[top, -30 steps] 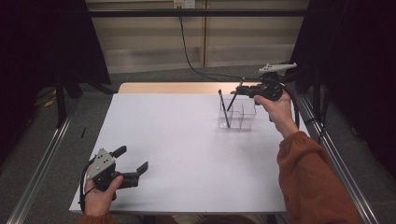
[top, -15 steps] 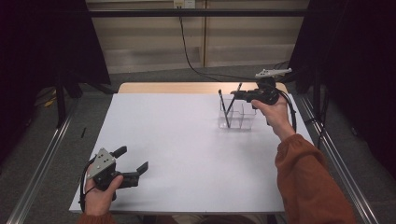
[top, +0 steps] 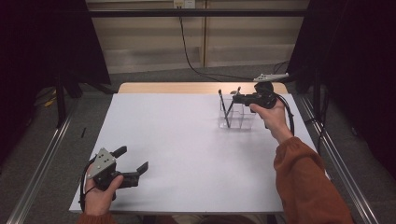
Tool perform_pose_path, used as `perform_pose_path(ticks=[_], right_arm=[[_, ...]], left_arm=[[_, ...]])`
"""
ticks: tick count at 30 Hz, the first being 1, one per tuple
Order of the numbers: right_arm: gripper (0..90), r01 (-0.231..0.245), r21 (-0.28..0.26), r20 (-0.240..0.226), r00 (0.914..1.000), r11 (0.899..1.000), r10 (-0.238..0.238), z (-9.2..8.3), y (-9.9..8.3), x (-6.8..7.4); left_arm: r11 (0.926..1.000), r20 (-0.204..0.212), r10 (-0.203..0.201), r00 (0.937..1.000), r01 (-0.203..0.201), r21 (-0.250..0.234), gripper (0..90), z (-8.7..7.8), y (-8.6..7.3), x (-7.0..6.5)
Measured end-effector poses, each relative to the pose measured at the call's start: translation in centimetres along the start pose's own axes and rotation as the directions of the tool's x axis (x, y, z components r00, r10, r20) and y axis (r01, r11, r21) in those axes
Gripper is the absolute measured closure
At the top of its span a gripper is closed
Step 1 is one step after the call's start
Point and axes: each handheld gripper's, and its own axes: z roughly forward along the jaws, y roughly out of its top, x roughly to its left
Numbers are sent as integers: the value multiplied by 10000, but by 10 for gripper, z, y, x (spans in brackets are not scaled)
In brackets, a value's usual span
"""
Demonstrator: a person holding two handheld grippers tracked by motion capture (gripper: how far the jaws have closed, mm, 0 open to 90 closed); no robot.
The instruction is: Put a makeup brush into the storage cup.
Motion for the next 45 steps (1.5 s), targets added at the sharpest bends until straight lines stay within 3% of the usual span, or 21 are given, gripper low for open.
perform_pose_path(ticks=[14, 19, 23, 34, 37, 42, 45], right_arm=[[837, -171, -100, 53, 9998, 9998, 171, 5, -11, -1], [775, -316, -200, 139, 9994, 9993, 319, 5, -15, -3], [690, -243, -343, 305, 9992, 9991, 254, 5, -17, -1], [181, -259, -771, 754, 9967, 9967, 317, -1, -23, 0], [82, -153, -1040, 912, 9955, 9945, 249, -3, -22, 1], [2, 49, -1435, 811, 9967, 9896, 69, -6, -28, 1], [10, 175, -1401, 1154, 9933, 9900, -12, -6, -33, 3]], left_arm=[[10000, -3, 31, 10000, -31, 9, 28, -1, 0, 0], [10000, 26, 53, 10000, -53, 46, 28, -1, 0, 0], [10000, 31, 72, 10000, -72, 37, 28, -1, 0, 0], [10000, 2, 15, 10000, -15, 16, 28, 0, 0, 0], [10000, -14, 4, 10000, -4, 3, 28, -1, 1, 1], [10000, -49, -65, 10000, 65, -40, 28, 1, 1, 1], [10000, -50, -69, 10000, 69, -10, 28, 2, 1, 2]])
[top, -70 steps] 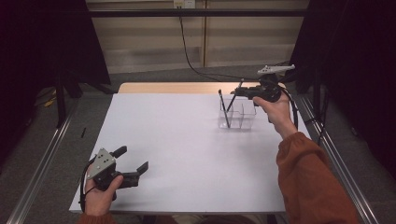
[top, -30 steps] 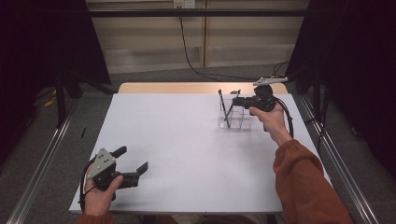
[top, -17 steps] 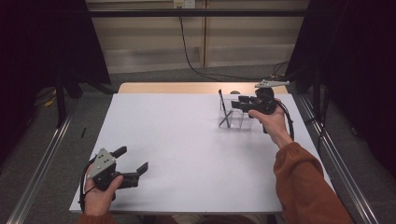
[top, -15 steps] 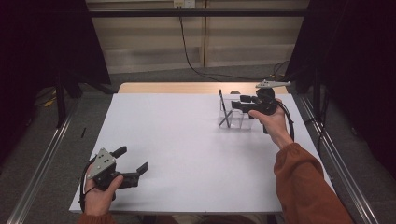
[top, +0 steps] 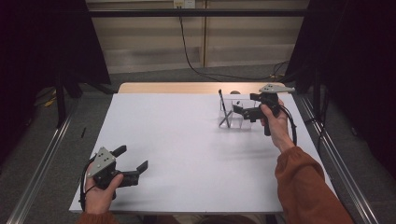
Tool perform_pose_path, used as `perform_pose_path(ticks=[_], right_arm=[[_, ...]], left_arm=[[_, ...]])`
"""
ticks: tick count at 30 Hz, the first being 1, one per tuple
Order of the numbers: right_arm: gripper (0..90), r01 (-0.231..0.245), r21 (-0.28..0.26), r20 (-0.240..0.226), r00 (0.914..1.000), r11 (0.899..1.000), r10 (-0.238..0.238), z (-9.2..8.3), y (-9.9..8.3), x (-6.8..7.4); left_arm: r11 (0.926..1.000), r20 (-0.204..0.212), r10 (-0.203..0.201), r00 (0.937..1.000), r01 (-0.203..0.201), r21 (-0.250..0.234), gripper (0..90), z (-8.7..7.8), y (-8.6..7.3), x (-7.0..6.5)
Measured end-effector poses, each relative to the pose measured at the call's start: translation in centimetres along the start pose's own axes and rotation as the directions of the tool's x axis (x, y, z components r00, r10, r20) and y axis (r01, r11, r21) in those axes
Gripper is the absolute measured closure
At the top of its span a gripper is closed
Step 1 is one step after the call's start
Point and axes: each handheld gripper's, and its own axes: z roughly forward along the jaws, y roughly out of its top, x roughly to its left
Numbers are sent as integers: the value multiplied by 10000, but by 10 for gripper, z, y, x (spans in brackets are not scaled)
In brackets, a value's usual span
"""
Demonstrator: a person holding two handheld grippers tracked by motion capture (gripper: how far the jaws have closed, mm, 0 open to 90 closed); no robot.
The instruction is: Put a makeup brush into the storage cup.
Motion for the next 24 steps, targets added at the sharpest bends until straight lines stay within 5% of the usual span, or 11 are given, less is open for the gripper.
perform_pose_path(ticks=[8, 24], right_arm=[[16, -66, -187, 508, 9987, 9998, 76, -5, -6, 2], [9, -327, -824, 522, 9979, 9961, 371, -23, -19, 11]], left_arm=[[9999, -61, -118, 9999, 118, -41, 28, 0, 0, 2], [9995, -64, -118, 9999, 116, -284, 28, -6, 0, 0]])
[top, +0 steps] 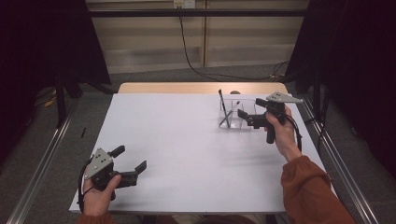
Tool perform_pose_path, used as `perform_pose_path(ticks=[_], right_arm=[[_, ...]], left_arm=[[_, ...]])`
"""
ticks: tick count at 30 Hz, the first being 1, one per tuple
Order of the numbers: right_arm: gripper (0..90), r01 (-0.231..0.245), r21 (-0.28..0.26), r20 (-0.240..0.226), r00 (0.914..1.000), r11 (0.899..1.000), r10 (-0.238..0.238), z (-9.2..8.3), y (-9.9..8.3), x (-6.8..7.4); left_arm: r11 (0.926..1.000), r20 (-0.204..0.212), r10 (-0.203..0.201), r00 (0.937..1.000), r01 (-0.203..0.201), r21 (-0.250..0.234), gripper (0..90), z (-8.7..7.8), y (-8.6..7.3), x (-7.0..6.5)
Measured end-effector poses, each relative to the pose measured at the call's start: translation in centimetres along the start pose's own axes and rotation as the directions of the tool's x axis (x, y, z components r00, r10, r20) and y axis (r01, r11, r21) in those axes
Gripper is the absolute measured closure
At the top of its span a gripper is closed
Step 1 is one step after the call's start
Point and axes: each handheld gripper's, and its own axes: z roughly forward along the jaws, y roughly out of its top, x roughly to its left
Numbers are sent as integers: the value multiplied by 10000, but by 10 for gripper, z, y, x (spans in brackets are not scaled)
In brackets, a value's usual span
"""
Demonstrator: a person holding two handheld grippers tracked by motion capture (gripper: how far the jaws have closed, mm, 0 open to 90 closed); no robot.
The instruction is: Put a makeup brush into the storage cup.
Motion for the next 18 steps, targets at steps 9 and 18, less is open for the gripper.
perform_pose_path(ticks=[9, 18], right_arm=[[11, 37, -187, 50, 10000, 9998, -36, -15, -5, 2], [4, 26, -293, 76, 10000, 9996, -24, -31, -13, 3]], left_arm=[[10000, -16, -18, 10000, 18, -11, 28, -1, 1, 0], [10000, -100, -63, 9999, 63, -48, 27, -2, 0, 1]])
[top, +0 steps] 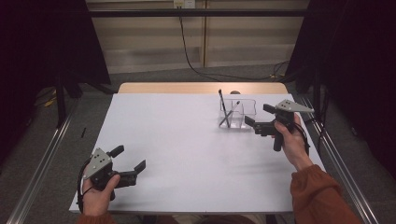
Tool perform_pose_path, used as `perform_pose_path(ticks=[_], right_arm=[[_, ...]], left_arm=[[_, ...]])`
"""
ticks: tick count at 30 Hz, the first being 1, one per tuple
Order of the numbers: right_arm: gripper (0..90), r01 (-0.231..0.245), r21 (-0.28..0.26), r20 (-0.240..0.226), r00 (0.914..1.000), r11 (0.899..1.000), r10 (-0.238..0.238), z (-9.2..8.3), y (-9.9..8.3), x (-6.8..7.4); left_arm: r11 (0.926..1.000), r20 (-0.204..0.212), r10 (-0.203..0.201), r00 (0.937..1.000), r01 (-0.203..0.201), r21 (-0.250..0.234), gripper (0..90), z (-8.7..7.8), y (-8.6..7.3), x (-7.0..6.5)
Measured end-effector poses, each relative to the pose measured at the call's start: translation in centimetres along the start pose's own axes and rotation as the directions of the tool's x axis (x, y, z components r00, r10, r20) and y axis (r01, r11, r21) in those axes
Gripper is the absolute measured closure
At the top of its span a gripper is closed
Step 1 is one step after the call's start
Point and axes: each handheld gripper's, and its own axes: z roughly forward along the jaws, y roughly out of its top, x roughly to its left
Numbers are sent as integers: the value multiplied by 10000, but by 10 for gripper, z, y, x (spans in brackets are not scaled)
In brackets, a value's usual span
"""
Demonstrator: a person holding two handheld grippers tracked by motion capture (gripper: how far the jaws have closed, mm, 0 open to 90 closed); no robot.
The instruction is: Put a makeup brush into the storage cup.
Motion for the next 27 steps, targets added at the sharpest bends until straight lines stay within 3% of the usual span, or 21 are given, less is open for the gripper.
perform_pose_path(ticks=[10, 21, 27], right_arm=[[7, 101, 136, 11, 9999, 9999, -101, -27, -12, 4], [9, -270, 87, 131, 9996, 9996, 268, -57, -36, 6], [10, -193, 108, 296, 9994, 9998, 190, -69, -44, 11]], left_arm=[[10000, -27, 6, 10000, -6, -91, 27, -1, 0, -1], [10000, -46, -24, 10000, 24, -74, 26, -5, -1, -6], [9999, -200, -53, 9998, 51, -145, 26, -11, -2, -6]])
